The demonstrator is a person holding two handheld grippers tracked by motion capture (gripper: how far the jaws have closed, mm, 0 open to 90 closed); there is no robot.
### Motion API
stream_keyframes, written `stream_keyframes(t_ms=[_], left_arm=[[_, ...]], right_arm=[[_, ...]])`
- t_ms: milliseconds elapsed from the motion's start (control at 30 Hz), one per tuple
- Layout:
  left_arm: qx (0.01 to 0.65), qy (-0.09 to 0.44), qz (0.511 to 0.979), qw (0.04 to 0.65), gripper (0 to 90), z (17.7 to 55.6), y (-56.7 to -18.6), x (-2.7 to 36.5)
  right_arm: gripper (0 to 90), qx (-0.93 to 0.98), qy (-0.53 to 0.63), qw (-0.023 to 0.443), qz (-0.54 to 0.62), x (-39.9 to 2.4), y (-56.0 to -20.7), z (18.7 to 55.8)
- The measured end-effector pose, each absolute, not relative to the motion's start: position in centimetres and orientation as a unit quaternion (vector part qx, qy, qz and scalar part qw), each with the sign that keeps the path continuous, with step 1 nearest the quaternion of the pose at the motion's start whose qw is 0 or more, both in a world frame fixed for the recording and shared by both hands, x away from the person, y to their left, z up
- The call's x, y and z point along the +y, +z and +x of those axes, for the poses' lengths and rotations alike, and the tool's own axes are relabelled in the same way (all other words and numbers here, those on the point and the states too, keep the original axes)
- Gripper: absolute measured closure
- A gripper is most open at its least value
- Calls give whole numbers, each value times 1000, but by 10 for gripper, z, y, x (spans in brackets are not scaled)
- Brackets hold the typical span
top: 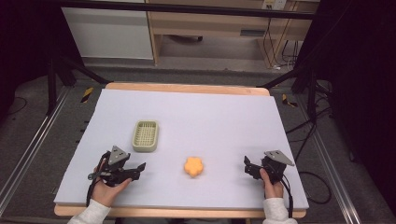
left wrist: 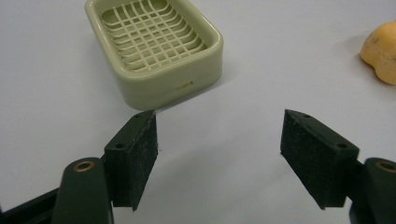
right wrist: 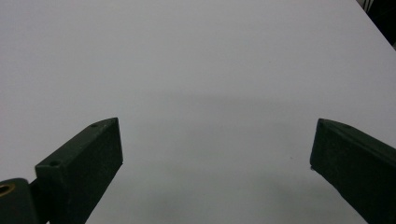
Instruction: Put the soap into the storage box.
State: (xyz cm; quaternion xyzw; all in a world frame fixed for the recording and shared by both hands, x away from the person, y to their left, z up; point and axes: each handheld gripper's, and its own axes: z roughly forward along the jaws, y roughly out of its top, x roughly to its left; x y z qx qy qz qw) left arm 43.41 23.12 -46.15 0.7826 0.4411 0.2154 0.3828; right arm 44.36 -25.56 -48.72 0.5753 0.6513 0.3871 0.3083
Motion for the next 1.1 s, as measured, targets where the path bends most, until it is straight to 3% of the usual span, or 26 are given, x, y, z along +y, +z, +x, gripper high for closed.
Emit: stream_keyframes(t_ms=[1100], left_arm=[[411, 205, 796, 394, 274, 442, -448, 204]], right_arm=[[30, 654, 384, 302, 577, -256, -487, 445]])
